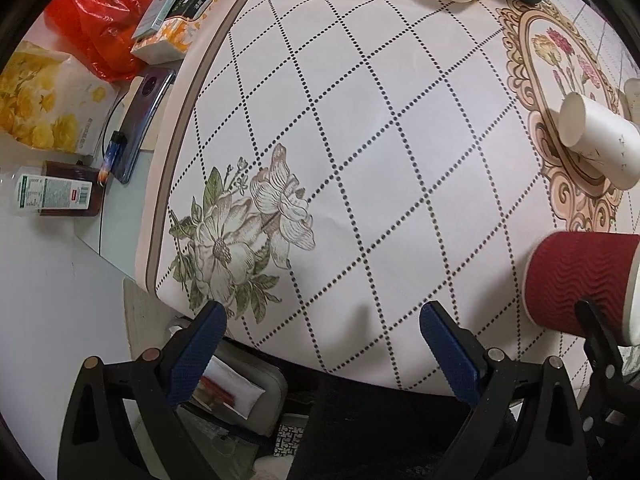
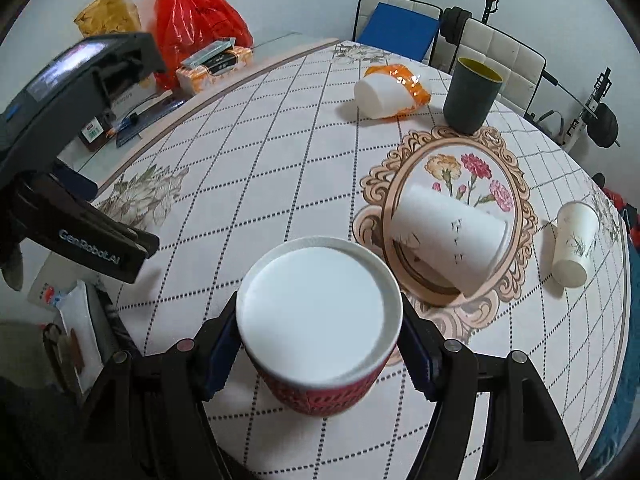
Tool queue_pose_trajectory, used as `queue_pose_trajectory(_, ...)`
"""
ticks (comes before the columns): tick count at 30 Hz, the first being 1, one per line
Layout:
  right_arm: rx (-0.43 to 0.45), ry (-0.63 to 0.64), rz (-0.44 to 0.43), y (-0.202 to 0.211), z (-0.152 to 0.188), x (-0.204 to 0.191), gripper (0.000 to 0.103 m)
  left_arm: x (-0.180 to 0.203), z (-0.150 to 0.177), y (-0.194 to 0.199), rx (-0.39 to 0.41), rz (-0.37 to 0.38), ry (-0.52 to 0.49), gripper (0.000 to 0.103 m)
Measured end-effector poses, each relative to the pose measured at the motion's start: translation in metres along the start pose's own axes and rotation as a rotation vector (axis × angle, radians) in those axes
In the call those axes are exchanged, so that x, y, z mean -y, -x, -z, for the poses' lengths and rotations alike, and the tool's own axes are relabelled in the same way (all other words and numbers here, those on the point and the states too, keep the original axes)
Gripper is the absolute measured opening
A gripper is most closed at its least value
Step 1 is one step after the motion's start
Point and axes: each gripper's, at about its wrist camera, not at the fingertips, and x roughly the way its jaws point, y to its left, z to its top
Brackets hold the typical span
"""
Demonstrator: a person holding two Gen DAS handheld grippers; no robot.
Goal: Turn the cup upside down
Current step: 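Lift the red cup with the right tool and rotate it rim-down, then set the inverted red cup on the tablecloth and open the right tool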
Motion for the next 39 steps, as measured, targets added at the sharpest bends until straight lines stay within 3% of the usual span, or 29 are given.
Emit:
queue_pose_trajectory(7, -0.036, -0.04, 0.023, 0.006, 0.012, 0.01, 0.075, 0.007, 0.011, 0.017, 0.047, 0.033, 0.001, 0.099)
queue_pose_trajectory(10, -0.097, -0.076, 0.053, 0.011, 0.015, 0.014, 0.092, 0.014, 0.017, 0.035, 0.084, 0.05, -0.017, 0.099)
queue_pose_trajectory(16, -0.181, -0.28, 0.071, 0.056, 0.026, 0.028, 0.097, 0.015, 0.031, 0.075, 0.161, 0.106, -0.052, 0.099)
queue_pose_trajectory(20, -0.194, -0.409, 0.139, 0.098, 0.036, 0.032, 0.098, 0.014, 0.048, 0.102, 0.21, 0.145, -0.088, 0.099)
queue_pose_trajectory(30, -0.136, -0.561, 0.344, 0.195, 0.04, 0.011, 0.098, 0.005, 0.099, 0.17, 0.33, 0.222, -0.188, 0.099)
queue_pose_trajectory(39, -0.037, -0.611, 0.358, 0.28, 0.043, -0.019, 0.098, -0.009, 0.141, 0.233, 0.449, 0.242, -0.224, 0.099)
